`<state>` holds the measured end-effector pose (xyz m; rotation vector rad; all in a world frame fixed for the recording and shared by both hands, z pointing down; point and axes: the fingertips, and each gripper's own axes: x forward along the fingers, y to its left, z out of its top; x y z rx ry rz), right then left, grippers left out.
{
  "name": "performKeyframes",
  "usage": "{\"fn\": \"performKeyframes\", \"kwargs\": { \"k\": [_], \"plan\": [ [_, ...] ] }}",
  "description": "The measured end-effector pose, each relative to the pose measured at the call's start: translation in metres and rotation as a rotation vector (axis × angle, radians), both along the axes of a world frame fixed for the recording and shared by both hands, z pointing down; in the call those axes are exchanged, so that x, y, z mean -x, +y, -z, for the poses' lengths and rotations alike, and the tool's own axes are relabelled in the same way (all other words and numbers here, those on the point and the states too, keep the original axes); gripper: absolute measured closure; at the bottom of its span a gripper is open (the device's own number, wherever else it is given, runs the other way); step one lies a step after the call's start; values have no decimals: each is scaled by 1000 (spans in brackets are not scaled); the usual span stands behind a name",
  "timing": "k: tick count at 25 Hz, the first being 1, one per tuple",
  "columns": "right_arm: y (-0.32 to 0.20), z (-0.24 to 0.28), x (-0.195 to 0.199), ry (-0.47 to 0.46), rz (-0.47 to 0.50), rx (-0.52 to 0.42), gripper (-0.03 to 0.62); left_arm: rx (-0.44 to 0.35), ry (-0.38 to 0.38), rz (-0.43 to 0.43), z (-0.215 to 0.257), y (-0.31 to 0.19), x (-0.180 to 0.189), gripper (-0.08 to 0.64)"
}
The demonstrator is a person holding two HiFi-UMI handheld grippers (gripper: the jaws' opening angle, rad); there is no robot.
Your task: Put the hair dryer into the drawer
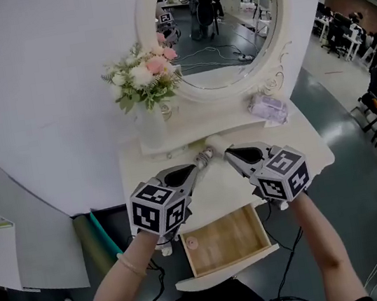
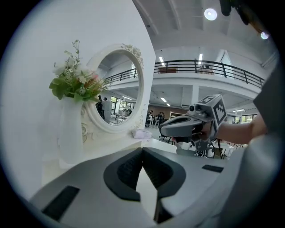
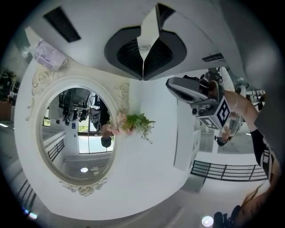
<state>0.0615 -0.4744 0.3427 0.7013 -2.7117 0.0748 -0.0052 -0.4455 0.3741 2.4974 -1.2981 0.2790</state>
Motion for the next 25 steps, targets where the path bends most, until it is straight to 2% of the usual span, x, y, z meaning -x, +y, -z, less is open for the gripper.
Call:
{"fn": "performKeyframes", "kwargs": {
  "k": [3, 6, 8, 10, 15, 18, 25],
  "plan": [
    [-12, -10, 3, 71, 45, -2, 560, 26, -46, -40, -12, -14, -6, 545],
    [-23, -26, 4, 206, 110, -38, 563, 60, -99, -68, -29, -27, -9, 543],
    [-28, -38, 7, 290, 165, -56, 544, 93, -128, -83, -42, -35, -11, 540],
    [-31, -48, 10, 335, 212, -59, 510, 125, -157, -99, -55, -42, -13, 509],
    [-52, -73, 9, 332, 221, -1, 485, 197, -164, -81, -84, -64, -14, 487],
    [-63, -93, 7, 337, 221, 31, 482, 246, -188, -80, -106, -76, -14, 416],
    [-87, -134, -3, 354, 214, 87, 479, 314, -240, -51, -145, -108, -19, 337]
  ]
}}
